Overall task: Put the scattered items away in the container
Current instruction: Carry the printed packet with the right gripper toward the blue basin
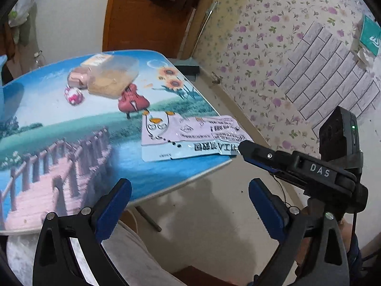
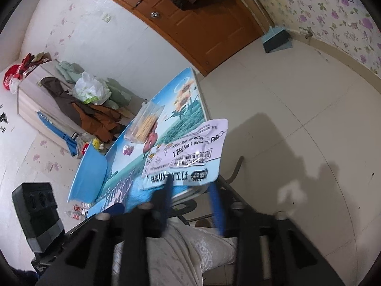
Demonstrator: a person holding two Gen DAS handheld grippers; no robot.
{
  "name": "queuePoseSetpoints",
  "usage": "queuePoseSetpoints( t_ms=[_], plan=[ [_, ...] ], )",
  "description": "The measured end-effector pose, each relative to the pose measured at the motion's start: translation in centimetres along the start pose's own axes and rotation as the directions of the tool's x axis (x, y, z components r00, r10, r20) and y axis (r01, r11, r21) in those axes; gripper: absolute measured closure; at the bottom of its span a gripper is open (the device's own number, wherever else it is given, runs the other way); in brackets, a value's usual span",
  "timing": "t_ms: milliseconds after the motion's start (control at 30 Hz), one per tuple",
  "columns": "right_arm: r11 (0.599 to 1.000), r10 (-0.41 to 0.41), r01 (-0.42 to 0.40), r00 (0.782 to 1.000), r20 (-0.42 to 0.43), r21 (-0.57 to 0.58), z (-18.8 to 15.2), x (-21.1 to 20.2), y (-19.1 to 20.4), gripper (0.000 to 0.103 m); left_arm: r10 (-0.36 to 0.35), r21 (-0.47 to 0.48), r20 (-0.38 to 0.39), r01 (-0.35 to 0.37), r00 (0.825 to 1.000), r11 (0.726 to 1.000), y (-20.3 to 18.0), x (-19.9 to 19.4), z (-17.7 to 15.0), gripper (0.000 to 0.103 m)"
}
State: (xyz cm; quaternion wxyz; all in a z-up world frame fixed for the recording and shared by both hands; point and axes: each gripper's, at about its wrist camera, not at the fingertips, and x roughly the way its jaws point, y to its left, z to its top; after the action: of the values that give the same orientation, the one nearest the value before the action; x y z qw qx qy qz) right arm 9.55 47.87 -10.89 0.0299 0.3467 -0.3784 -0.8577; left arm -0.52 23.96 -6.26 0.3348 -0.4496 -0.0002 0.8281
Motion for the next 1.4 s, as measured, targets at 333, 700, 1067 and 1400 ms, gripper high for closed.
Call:
queuePoseSetpoints(
  t_ms=[333,700,1067,1400],
  plan=[
    [0.995,0.024,-0.024,1.000,0.001,0.094,2.3,2.5,-1.3,0.063,0.029,0.019,0.003,-0.029,1.000,0.999,0.4,-0.3,0.4,0.004],
    [0.995,0.046,-0.049,0.999,0.026,0.093,2.0,2.0,-1.8,0.096,0.038,0.027,-0.011,-0.038,0.999,0.999,0.4,0.5,0.4,0.004],
    [0.997,0.075,-0.075,0.997,-0.009,0.037,-0.7,-0.4,-1.9,0.097,-0.175,-0.078,-0.050,0.171,0.983,0.982,0.0,1.1,-0.7,0.005],
    [0.996,0.094,-0.094,0.994,-0.048,0.005,-1.9,-2.0,-2.9,0.097,-0.335,-0.258,-0.026,0.318,0.942,0.912,0.9,3.6,-0.9,0.007]
  ],
)
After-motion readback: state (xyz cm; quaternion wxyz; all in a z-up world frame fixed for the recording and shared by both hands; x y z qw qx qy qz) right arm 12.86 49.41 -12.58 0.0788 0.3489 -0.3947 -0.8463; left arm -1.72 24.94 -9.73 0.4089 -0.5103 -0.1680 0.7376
